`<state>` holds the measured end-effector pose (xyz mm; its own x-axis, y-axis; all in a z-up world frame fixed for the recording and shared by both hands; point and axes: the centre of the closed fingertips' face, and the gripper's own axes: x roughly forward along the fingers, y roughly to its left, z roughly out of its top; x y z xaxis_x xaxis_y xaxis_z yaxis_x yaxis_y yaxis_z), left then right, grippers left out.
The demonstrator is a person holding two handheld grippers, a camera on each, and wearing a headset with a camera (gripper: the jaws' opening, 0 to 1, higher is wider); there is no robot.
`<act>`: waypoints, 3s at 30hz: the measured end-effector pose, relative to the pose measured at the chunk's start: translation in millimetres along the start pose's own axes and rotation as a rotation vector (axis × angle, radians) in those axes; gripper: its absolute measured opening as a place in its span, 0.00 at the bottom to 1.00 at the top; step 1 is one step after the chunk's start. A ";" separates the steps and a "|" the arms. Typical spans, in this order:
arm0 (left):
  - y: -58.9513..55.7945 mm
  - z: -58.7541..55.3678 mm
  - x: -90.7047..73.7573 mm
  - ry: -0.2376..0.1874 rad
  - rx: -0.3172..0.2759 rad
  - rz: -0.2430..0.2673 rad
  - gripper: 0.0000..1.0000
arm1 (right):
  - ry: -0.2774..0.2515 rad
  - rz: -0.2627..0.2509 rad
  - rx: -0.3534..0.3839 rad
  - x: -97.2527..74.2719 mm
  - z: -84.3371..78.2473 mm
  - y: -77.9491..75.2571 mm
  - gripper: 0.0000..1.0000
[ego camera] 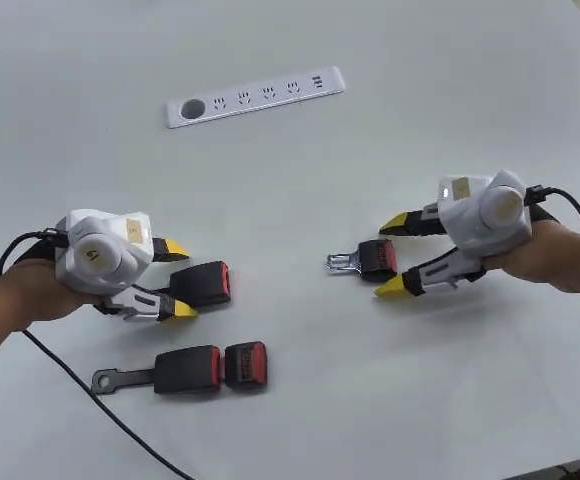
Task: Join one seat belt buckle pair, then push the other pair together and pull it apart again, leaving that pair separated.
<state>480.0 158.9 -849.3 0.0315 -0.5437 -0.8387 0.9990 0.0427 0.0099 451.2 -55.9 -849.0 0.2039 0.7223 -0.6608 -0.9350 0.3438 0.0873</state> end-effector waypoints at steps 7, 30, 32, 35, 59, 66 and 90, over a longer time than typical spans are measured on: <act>-2.7 1.5 1.7 0.011 0.048 -0.049 0.43 | -0.004 0.004 -0.026 1.0 4.2 2.2 0.44; -4.4 1.0 3.2 0.067 0.080 -0.075 0.34 | -0.093 0.006 -0.029 -0.2 4.2 2.6 0.35; -4.7 1.3 3.2 0.069 0.079 -0.076 0.34 | -0.100 0.010 -0.031 -0.1 5.0 2.4 0.35; -4.8 1.4 3.4 0.072 0.075 -0.076 0.34 | -0.112 0.016 -0.024 0.7 6.1 2.8 0.35; -4.7 3.3 4.6 0.107 0.082 -0.087 0.33 | -0.214 0.031 0.023 38.6 41.6 7.5 0.35; -4.6 3.7 4.8 0.118 0.088 -0.091 0.33 | -0.230 0.023 0.011 58.2 56.3 12.9 0.35; -3.6 1.0 3.8 0.149 0.122 -0.103 0.33 | -0.177 0.074 -0.045 100.6 83.4 30.2 0.35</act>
<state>476.5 155.8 -851.9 -0.0671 -0.4096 -0.9098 0.9933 -0.1135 -0.0222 467.6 77.2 -850.7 0.1784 0.8402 -0.5121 -0.9605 0.2616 0.0946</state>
